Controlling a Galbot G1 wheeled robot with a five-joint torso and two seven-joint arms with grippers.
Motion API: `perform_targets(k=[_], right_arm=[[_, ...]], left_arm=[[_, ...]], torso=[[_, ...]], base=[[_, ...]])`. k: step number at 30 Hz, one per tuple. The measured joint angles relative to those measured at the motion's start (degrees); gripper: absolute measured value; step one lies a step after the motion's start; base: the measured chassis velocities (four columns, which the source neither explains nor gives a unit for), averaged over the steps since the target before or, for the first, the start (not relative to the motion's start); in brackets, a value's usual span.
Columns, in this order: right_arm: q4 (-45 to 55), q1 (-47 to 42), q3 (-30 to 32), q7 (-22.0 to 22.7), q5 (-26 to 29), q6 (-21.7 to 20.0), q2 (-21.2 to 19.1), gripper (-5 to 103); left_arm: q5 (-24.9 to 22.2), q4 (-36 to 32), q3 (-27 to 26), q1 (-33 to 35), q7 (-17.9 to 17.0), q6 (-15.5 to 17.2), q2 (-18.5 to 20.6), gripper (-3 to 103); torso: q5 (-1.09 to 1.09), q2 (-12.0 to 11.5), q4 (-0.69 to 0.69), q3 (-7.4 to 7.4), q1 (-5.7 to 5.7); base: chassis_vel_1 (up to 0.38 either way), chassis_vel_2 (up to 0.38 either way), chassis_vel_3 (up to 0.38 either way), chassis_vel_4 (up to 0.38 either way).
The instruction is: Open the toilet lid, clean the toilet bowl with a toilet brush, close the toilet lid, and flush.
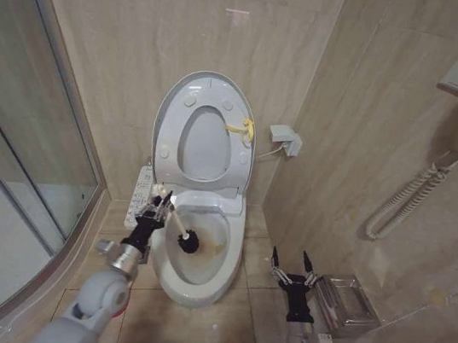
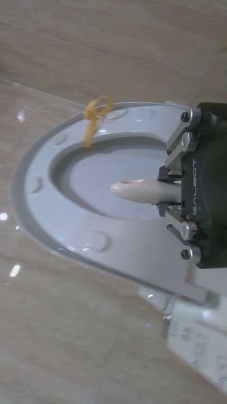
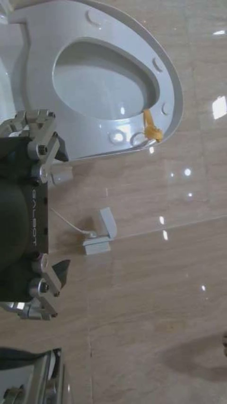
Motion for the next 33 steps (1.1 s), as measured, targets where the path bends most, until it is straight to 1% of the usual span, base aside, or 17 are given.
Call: perform_targets(k=[1, 4, 5, 6, 9, 10, 12, 13, 14, 17, 18, 21, 23, 29, 30, 32, 33], right_arm=[[0.0, 0.0, 0.0, 0.0, 0.0, 0.0, 0.0, 100], [-0.01, 0.09, -0.26, 0.0, -0.05, 0.0, 0.17, 100], [-0.01, 0.09, -0.26, 0.0, -0.05, 0.0, 0.17, 100], [-0.06, 0.12, -0.27, 0.0, -0.05, 0.0, 0.14, 100], [-0.41, -0.04, -0.19, -0.01, -0.04, 0.05, -0.06, 100], [-0.41, -0.04, -0.19, -0.01, -0.04, 0.05, -0.06, 100], [-0.76, -0.17, -0.11, -0.03, 0.08, 0.22, -0.22, 100], [-1.19, -0.17, -0.02, -0.08, 0.26, 0.47, -0.38, 100], [-1.19, -0.17, -0.02, -0.08, 0.26, 0.47, -0.38, 100], [-1.78, -0.05, 0.05, -0.14, 0.63, 0.83, -0.68, 100], [-1.78, -0.05, 0.05, -0.14, 0.63, 0.83, -0.68, 100], [-2.17, 0.33, 0.05, -0.19, 0.99, 0.96, -0.9, 100], [-2.28, 0.4, 0.04, -0.23, 1.02, 1.01, -0.91, 100], [-3.31, 0.54, 0.01, -0.39, 1.31, 1.52, -0.8, 100], [-3.31, 0.54, 0.01, -0.39, 1.31, 1.52, -0.8, 100], [-3.56, 0.51, 0.03, -0.45, 1.43, 1.67, -0.89, 100], [-3.72, 0.5, 0.06, -0.59, 1.56, 1.79, -1.1, 100]], left_arm=[[0.0, 0.0, 0.0, 0.0, 0.0, 0.0, 0.0, 21], [1.46, 6.56, 1.22, -2.78, 2.3, -2.22, -2.72, 21], [1.46, 6.56, 1.22, -2.78, 2.3, -2.22, -2.72, 21], [2.3, 9.76, 1.97, -4.38, 3.77, -3.48, -3.91, 21], [4.77, 16.44, 3.53, -7.07, 5.43, -6.16, -5.79, 21], [4.77, 16.44, 3.53, -7.07, 5.43, -6.16, -5.79, 21], [7.3, 20.24, 4.05, -8.53, 6.04, -7.92, -6.75, 21], [10.04, 23.25, 4.34, -9.75, 6.32, -9.55, -7.59, 21], [10.04, 23.25, 4.34, -9.75, 6.32, -9.55, -7.59, 21], [14.98, 28.48, 5.34, -11.88, 7.15, -12.17, -8.82, 21], [14.98, 28.48, 5.34, -11.88, 7.15, -12.17, -8.82, 21], [17.67, 32.8, 6.52, -13.48, 7.77, -13.69, -9.84, 21], [17.88, 33.51, 6.7, -13.72, 7.84, -13.86, -10.07, 21], [17.97, 41.01, 7.79, -16.96, 9.22, -15.8, -12.3, 21], [17.97, 41.01, 7.79, -16.96, 9.22, -15.8, -12.3, 21], [17.06, 41.85, 8.37, -17.71, 9.24, -15.83, -12.56, 21], [15.66, 41.65, 9.29, -18.16, 9.21, -15.73, -12.63, 21]], torso=[[0.0, 0.0, 0.0, 0.0, 0.0], [0.0, 0.0, 0.01, 0.0, 0.0], [0.0, 0.0, 0.01, 0.0, 0.0], [0.0, 0.0, 0.0, 0.0, 0.0], [0.0, 0.0, -0.01, 0.0, 0.0], [0.0, 0.0, -0.01, 0.0, 0.0], [0.0, 0.0, 0.0, 0.0, 0.0], [0.0, 0.0, 0.0, 0.0, 0.0], [0.0, 0.0, 0.0, 0.0, 0.0], [0.01, 0.0, 0.0, 0.0, 0.0], [0.01, 0.0, 0.0, 0.0, 0.0], [0.01, 0.0, 0.02, -0.01, 0.0], [0.01, 0.01, 0.02, -0.01, 0.0], [0.0, 0.01, 0.0, -0.01, -0.01], [0.0, 0.01, 0.0, -0.01, -0.01], [0.01, 0.01, 0.01, -0.01, -0.01], [0.01, 0.01, 0.02, -0.01, -0.01]], base=[[0.0, 0.0, 0.0, 0.0], [0.0, 0.0, 0.0, 0.0], [0.0, 0.0, 0.0, 0.0], [0.0, 0.0, 0.0, 0.0], [0.0, 0.0, 0.0, 0.0], [0.0, 0.0, 0.0, 0.0], [0.0, 0.0, 0.0, 0.0], [0.0, 0.0, 0.0, 0.0], [0.0, 0.0, 0.0, 0.0], [0.0, 0.0, 0.0, 0.0], [0.0, 0.0, 0.0, 0.0], [0.0, 0.0, 0.0, 0.0], [0.0, 0.0, 0.0, 0.0], [0.0, 0.0, 0.0, 0.0], [0.0, 0.0, 0.0, 0.0], [0.0, 0.0, 0.0, 0.0], [0.0, 0.0, 0.0, 0.0]])
